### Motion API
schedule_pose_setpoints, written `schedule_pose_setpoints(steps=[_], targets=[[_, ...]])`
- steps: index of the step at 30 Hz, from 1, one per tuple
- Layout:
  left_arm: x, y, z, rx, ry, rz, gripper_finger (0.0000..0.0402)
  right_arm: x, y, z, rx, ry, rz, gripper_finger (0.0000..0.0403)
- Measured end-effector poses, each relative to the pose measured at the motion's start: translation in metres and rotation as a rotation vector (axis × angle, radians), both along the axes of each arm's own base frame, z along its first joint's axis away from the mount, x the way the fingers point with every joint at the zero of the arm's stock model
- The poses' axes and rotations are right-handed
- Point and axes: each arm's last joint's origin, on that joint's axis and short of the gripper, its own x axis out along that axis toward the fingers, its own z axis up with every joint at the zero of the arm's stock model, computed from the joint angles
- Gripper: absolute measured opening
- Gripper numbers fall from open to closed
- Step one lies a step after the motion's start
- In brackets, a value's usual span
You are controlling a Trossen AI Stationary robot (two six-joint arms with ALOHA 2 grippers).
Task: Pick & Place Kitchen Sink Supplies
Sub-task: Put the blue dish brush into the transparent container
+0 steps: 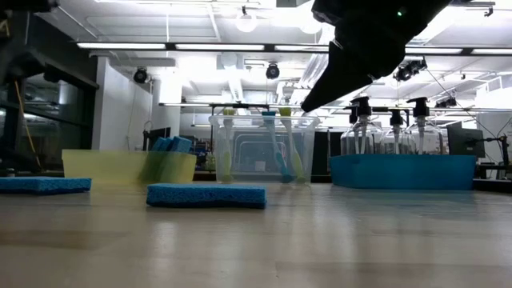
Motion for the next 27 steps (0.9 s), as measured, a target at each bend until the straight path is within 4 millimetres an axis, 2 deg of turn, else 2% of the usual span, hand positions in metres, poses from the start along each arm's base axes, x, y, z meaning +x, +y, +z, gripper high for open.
schedule_pose_setpoints(steps=[11,15,21,27], targets=[[-0.01,-0.045,-0.033,-0.031,0.238,-0.078,0.0202,0.0,0.0,0.0,0.002,0.009,0.006,0.0232],[-0.011,-0.056,-0.043,-0.005,0.264,-0.11,0.0202,0.0,0.0,0.0,0.002,0.009,0.006,0.0232],[-0.014,-0.065,-0.06,0.078,0.321,-0.17,0.0202,0.0,0.0,0.0,0.002,0.009,0.006,0.0232],[-0.014,-0.07,-0.07,0.079,0.402,-0.202,0.0202,-0.001,0.0,-0.001,0.001,0.01,0.006,0.0232]])
